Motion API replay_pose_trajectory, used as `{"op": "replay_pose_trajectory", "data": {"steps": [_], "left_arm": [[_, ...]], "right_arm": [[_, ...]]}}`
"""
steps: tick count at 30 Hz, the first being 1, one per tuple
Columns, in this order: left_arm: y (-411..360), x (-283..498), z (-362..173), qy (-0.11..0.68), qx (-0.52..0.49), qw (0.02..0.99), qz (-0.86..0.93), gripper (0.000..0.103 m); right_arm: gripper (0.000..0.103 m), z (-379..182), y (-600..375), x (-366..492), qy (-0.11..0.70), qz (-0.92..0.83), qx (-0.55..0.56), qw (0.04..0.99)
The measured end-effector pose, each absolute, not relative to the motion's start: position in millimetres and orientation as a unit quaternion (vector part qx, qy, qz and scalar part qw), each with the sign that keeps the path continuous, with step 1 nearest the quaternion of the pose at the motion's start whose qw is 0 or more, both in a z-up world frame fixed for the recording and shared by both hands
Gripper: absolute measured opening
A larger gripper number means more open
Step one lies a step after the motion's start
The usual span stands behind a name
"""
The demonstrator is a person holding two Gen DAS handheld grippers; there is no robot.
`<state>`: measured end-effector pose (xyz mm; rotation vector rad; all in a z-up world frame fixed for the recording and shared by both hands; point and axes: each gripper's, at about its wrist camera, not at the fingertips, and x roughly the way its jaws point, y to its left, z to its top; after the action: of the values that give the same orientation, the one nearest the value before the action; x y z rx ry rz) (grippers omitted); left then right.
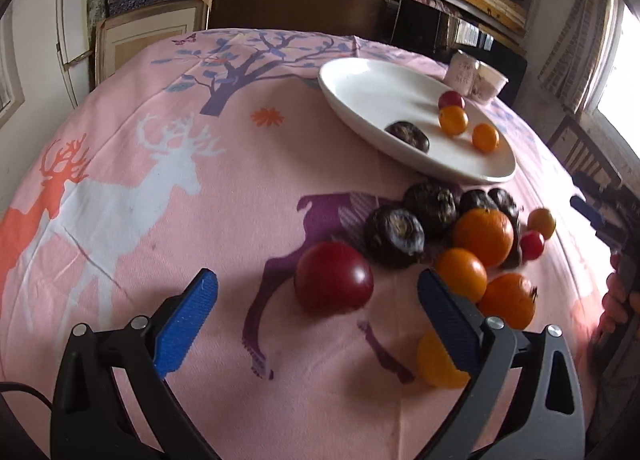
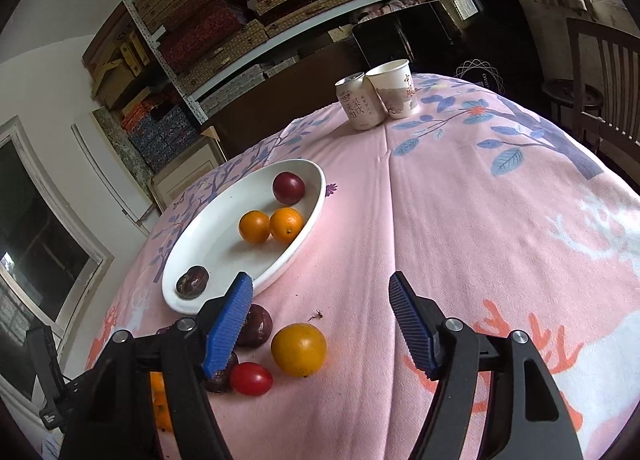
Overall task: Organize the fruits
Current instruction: 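Grasp the red plum with the left tool while the right tool grasps a yellow citrus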
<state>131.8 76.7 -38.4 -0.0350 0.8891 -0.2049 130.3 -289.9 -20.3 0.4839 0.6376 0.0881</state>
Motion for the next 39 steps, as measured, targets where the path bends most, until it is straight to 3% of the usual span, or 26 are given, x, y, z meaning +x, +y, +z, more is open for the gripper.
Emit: {"op": "replay_pose_trajectory", "data": {"steps": [19,21,25,30,34,39], "left_arm": [[75.6,140.6,-50.7,0.462,-0.002,0.884,-0.075,0.099],[75.4,140.8,-50.7,0.462,-0.001,0.884,-0.075,0.099],[75.2,140.5,-50.7,0.462,-0.001,0.884,-0.075,0.099],[75.1,140.6,-50.7,0.462,-0.002,0.884,-0.075,0.099],[75.2,140.6,-50.6,0.462,-0.002,0.884,-0.075,0.099],[75.9,141.2,-50.6,0.459,-0.007,0.885,-0.077,0.099]], "right_arm": [[0.072,-42.0,-257.6,142.7,0.401,0.045,0.145,0.903],[0.069,-42.2,-254.2,142.2,0.402,0.052,0.139,0.904],[0.054,-40.5,-246.4,141.1,0.400,0.074,0.128,0.905],[0.048,-43.3,-236.2,141.6,0.413,0.095,0.116,0.898],[0.037,-43.1,-236.2,141.3,0.413,0.111,0.129,0.895],[0.037,-43.7,-237.9,141.5,0.416,0.115,0.137,0.892]]}}
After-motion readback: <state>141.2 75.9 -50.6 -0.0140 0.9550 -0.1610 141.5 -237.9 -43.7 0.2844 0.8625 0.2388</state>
